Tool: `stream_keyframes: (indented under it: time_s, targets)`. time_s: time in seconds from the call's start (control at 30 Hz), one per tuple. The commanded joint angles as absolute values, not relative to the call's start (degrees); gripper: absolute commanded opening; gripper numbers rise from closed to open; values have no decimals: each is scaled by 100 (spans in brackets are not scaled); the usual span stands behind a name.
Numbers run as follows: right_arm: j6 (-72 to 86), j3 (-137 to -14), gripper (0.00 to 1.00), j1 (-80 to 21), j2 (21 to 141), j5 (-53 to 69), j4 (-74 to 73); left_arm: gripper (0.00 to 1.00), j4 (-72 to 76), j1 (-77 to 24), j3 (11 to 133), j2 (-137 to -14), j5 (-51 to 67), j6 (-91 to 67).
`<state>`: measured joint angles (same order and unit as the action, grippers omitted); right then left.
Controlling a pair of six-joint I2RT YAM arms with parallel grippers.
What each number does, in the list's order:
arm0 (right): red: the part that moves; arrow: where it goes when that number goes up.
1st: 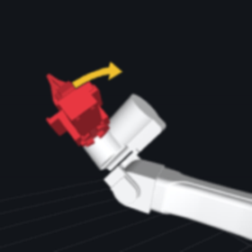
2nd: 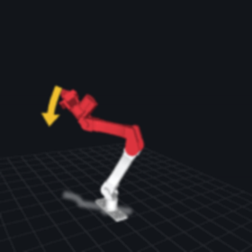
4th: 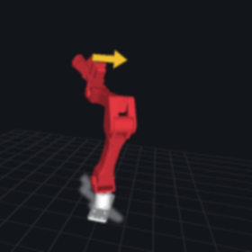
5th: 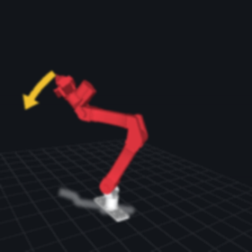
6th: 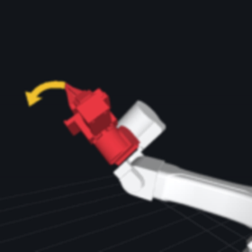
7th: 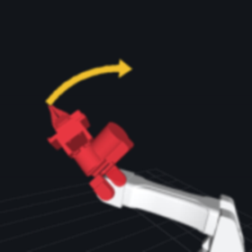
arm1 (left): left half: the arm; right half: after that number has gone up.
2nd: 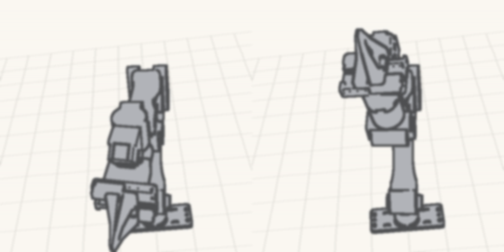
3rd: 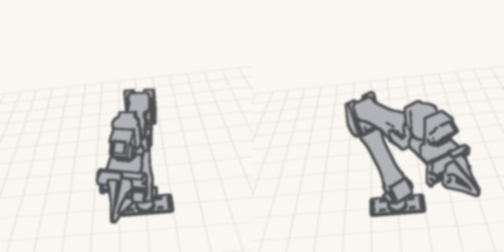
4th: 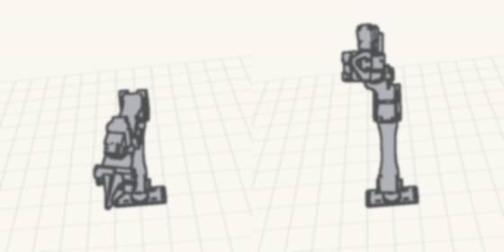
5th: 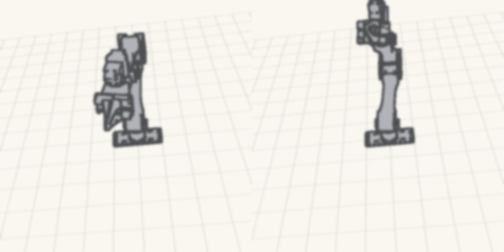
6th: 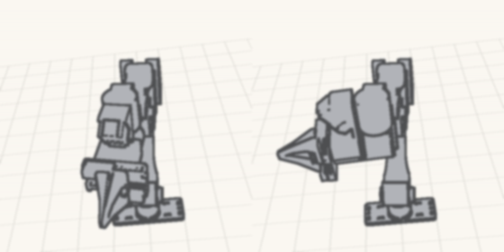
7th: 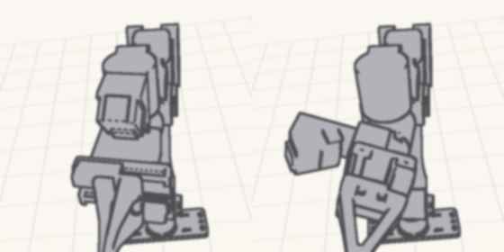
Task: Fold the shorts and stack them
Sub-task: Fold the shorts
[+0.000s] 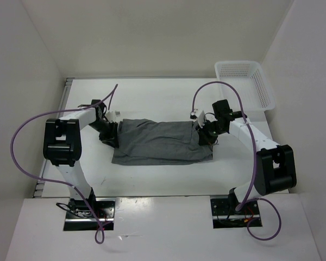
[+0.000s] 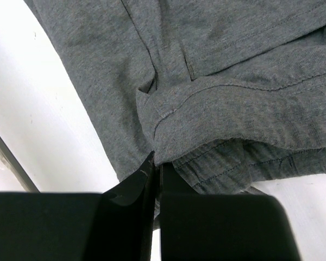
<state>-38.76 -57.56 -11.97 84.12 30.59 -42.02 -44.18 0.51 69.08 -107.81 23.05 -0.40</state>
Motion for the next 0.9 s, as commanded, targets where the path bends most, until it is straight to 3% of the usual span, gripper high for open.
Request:
stream_keyframes:
  time_s: [0.0,0.23,0.4,0.6,0.7,0.87]
  targets:
    - [-3850,-5704,3,-1169,8253,3032,-4025,25,-4376,-140,6979,-10828,2409,0]
    - [-3850,-5756,3,-1169,8253,2979,-3964,1,-4535,-141,7171,-10407,2575,0]
    - [-3105,-6212,0,-1169,8323,2848,-3341,0,-4842,-88,7707,-10283,2637,0]
    - [-1734,-7715,0,-528,8709,3286,-2620,0,-4983,316,9744,-10283,2637,0]
    - [-1792,-8200,0,-185,8833,3497,-2846,0,-5229,369,10474,-10283,2706,0]
    - [-2548,-7536,0,-62,8456,3717,-3304,0,-5466,369,9653,-9880,2760,0]
